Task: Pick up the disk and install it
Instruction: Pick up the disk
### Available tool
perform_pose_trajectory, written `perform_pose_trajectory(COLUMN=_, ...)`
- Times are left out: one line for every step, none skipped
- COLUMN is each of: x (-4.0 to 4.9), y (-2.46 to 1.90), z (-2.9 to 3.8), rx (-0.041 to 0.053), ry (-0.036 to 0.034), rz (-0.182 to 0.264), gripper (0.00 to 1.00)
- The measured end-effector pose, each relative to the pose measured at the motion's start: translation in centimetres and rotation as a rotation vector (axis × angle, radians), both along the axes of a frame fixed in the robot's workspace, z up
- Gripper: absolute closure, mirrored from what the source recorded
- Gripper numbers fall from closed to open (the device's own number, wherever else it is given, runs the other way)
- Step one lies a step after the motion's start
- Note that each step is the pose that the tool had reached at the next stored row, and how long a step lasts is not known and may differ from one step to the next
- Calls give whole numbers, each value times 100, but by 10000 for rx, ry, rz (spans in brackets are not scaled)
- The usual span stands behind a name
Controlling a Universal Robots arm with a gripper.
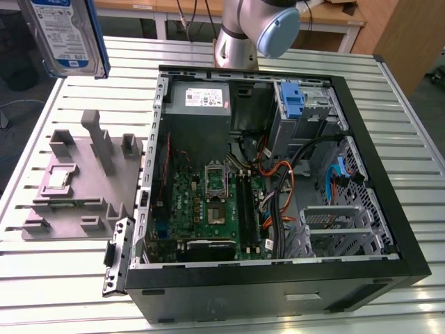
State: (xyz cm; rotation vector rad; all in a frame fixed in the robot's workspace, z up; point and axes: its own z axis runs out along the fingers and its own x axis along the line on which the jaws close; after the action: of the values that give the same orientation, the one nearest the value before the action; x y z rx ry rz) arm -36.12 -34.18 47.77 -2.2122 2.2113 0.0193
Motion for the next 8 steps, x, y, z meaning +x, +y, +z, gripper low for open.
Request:
perform_pose_trajectory(x=37, y=0, z=-1, rx=0, ry=-2, rz=0, gripper=65)
perform_pose_trajectory(x=77, y=0, z=-1, rx=0, ry=-1, rz=0, gripper=65)
perform_pose_trajectory(x=112, y=0, z=0, rx=0, ry=-1, rz=0, gripper=65)
perform_pose_trajectory(x=147, y=0, z=0, rx=0, ry=-1, rz=0, gripper=65)
perform_pose_trajectory(x=181, y=0, z=0, rx=0, ry=0, rz=-1, gripper=65)
perform_pose_trajectory(x=216, y=0, z=-1, rx=1, ry=-1, rz=-1, gripper=65)
perform_pose_trajectory(x=250, y=0, z=-1, rx=0, ry=-1, rz=0, gripper=65)
perform_pose_trajectory(x=285, y=0, z=-1, rx=0, ry=-1, rz=0, gripper=65)
